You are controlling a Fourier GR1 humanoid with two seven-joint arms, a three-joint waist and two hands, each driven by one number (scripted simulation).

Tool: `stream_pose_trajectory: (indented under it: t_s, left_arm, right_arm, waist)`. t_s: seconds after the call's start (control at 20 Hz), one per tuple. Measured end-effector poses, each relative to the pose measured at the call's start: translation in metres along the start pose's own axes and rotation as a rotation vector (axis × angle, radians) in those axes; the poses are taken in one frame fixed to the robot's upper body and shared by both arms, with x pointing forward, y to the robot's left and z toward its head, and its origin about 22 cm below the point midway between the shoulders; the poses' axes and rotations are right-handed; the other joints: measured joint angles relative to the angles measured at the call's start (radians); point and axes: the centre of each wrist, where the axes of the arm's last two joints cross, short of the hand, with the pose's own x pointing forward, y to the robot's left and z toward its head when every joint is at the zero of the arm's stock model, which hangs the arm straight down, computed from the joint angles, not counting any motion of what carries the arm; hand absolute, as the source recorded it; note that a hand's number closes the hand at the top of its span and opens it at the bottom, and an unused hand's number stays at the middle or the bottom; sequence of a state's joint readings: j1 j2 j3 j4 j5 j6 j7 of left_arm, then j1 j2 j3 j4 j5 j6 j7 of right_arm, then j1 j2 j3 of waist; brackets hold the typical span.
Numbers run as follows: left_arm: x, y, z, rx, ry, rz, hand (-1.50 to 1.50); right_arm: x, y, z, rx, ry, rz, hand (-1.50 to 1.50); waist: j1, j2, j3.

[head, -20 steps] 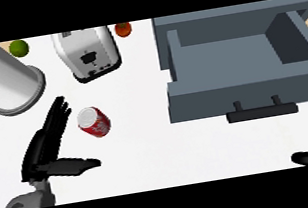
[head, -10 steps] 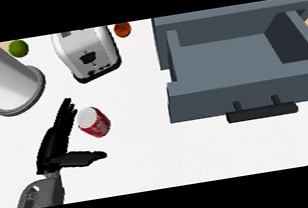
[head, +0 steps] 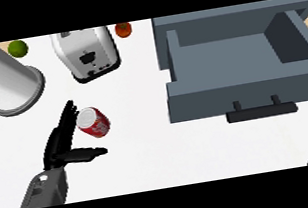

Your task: Pick up the can, place it into the drawer and close the drawer

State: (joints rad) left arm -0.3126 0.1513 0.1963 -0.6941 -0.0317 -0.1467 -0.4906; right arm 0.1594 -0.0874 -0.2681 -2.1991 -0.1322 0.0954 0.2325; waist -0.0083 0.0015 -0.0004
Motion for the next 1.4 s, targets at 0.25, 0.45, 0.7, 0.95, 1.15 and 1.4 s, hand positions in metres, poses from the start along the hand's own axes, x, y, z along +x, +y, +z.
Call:
stream_pose_trajectory:
  t_s: [0.25, 0.45, 0.7, 0.95, 1.15, 1.4]
  left_arm:
    - [-0.008, 0.001, -0.012, 0.007, 0.009, 0.007, -1.50]
    - [-0.012, 0.000, -0.016, 0.001, 0.004, 0.011, -1.50]
    - [-0.010, -0.005, -0.025, -0.030, -0.007, 0.021, -1.50]
    - [-0.010, -0.013, -0.030, -0.107, -0.005, 0.031, 1.50]
    - [-0.005, -0.027, -0.039, -0.169, -0.013, 0.064, 1.50]
    - [0.000, -0.035, -0.045, -0.214, -0.040, 0.100, 1.50]
  right_arm:
    - [0.001, 0.003, 0.001, 0.002, 0.006, 0.013, -1.50]
    - [0.012, 0.003, -0.001, 0.011, 0.001, 0.002, -1.50]
    - [0.015, 0.001, -0.004, 0.015, -0.008, 0.015, -1.50]
    - [0.016, 0.001, -0.003, 0.016, -0.015, 0.011, -1.50]
    - [0.015, 0.001, -0.001, 0.006, -0.022, 0.008, -1.50]
    - [0.015, -0.001, -0.004, 0.007, -0.027, 0.018, -1.50]
  waist:
    - [-0.004, 0.001, 0.000]
    - [-0.006, 0.002, -0.001]
    - [-0.010, 0.004, -0.001]
    - [-0.015, 0.006, -0.001]
    - [-0.014, 0.005, -0.001]
    - [-0.016, 0.006, -0.001]
